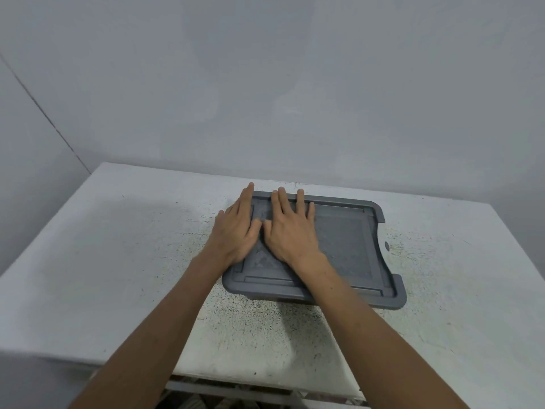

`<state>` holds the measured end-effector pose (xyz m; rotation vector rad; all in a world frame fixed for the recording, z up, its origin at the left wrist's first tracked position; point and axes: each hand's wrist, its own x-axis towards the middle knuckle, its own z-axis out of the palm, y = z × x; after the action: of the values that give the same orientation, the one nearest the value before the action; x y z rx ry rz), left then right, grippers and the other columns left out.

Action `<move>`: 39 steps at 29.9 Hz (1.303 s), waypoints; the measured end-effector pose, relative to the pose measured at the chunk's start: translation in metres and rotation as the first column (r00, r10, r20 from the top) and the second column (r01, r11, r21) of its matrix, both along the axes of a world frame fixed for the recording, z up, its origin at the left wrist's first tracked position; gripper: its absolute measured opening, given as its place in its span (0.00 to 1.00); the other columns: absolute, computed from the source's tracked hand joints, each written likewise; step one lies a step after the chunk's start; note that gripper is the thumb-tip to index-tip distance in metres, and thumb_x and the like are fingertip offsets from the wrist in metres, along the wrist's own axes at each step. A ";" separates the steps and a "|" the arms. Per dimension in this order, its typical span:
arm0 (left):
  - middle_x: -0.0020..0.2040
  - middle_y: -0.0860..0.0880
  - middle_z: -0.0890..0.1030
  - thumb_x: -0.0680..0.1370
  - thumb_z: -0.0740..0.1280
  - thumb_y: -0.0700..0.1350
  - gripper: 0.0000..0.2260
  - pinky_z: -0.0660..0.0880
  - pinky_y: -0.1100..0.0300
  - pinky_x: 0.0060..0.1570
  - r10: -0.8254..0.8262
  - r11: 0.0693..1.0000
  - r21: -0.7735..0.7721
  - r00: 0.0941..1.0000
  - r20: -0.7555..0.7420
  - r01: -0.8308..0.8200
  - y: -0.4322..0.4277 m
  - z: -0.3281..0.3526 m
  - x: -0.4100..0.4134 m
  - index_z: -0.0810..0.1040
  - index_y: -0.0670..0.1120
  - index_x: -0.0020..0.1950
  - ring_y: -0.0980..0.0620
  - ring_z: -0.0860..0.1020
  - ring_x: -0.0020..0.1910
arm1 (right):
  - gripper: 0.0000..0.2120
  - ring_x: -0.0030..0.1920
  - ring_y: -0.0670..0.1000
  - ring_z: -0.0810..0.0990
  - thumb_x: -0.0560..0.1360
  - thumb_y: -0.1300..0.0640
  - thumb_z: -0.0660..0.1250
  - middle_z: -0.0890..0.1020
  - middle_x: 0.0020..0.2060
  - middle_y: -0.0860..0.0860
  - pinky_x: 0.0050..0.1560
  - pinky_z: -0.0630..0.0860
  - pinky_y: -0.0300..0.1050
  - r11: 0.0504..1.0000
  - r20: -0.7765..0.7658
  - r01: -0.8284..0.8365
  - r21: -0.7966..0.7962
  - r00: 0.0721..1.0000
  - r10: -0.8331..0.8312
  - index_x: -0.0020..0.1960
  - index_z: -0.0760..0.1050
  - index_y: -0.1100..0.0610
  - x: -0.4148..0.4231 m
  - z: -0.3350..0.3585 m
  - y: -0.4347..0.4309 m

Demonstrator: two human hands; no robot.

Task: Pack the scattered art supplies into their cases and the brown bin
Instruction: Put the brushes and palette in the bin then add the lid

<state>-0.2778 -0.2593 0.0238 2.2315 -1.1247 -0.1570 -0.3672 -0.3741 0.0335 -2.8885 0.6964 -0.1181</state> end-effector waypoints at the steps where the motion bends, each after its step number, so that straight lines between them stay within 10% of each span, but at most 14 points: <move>1: 0.77 0.43 0.61 0.80 0.50 0.49 0.29 0.61 0.46 0.72 -0.007 0.998 -0.058 0.999 -0.043 0.005 0.001 -0.001 0.000 0.46 0.47 0.80 0.47 0.64 0.74 | 0.31 0.78 0.62 0.41 0.81 0.46 0.49 0.47 0.80 0.52 0.76 0.42 0.65 1.000 0.005 0.001 0.005 1.000 -0.001 0.80 0.45 0.57 -0.001 0.000 0.000; 5: 0.76 0.49 0.64 0.84 0.52 0.45 0.22 0.64 0.55 0.68 0.135 0.923 -0.299 0.930 -0.341 -0.244 0.005 0.000 -0.003 0.55 0.50 0.79 0.52 0.67 0.70 | 0.31 0.78 0.60 0.42 0.81 0.47 0.48 0.48 0.80 0.51 0.76 0.43 0.62 1.000 0.028 0.009 0.007 1.000 -0.009 0.80 0.45 0.55 -0.004 -0.001 -0.001; 9: 0.64 0.45 0.78 0.83 0.57 0.49 0.15 0.73 0.47 0.63 0.231 0.834 -0.198 0.651 -0.723 -0.515 0.014 0.000 -0.004 0.77 0.48 0.65 0.46 0.76 0.61 | 0.30 0.78 0.60 0.42 0.81 0.47 0.47 0.48 0.80 0.51 0.76 0.43 0.61 1.000 0.037 0.015 0.001 0.999 -0.015 0.80 0.46 0.55 -0.003 -0.003 -0.002; 13: 0.49 0.43 0.83 0.80 0.62 0.45 0.12 0.77 0.54 0.42 0.058 0.883 -0.167 0.454 -0.889 -0.439 0.032 0.009 -0.001 0.84 0.48 0.53 0.46 0.79 0.46 | 0.30 0.78 0.60 0.42 0.81 0.46 0.46 0.48 0.80 0.51 0.77 0.42 0.61 1.000 0.043 0.016 0.007 0.999 -0.016 0.80 0.45 0.55 -0.003 -0.005 -0.003; 20: 0.58 0.41 0.76 0.79 0.63 0.48 0.17 0.77 0.50 0.52 -0.184 0.948 -0.229 0.208 -0.961 -0.219 0.054 0.000 0.020 0.78 0.45 0.66 0.46 0.76 0.51 | 0.30 0.78 0.60 0.43 0.81 0.46 0.47 0.49 0.80 0.51 0.76 0.43 0.61 1.000 0.051 0.021 -0.009 0.998 -0.020 0.80 0.47 0.55 -0.003 -0.004 -0.001; 34: 0.50 0.43 0.82 0.78 0.69 0.44 0.12 0.80 0.56 0.38 0.085 0.955 -0.079 0.520 -0.850 -0.285 0.034 0.020 -0.001 0.78 0.39 0.58 0.51 0.81 0.43 | 0.30 0.78 0.60 0.42 0.81 0.46 0.46 0.48 0.80 0.51 0.77 0.43 0.60 1.000 0.031 0.029 0.006 0.999 -0.030 0.80 0.46 0.55 -0.004 -0.003 0.001; 39: 0.64 0.46 0.74 0.79 0.68 0.47 0.24 0.76 0.53 0.55 0.230 0.956 -0.058 0.855 -0.464 -0.288 0.029 0.013 -0.008 0.68 0.44 0.73 0.49 0.77 0.55 | 0.31 0.79 0.59 0.43 0.81 0.45 0.49 0.50 0.80 0.51 0.77 0.43 0.58 0.998 0.064 0.014 0.060 0.998 -0.017 0.80 0.48 0.55 -0.005 0.001 -0.003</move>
<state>-0.2856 -0.2299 0.0369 2.0593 -0.5575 -0.4552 -0.3719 -0.3767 0.0346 -2.8095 0.6987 -0.1878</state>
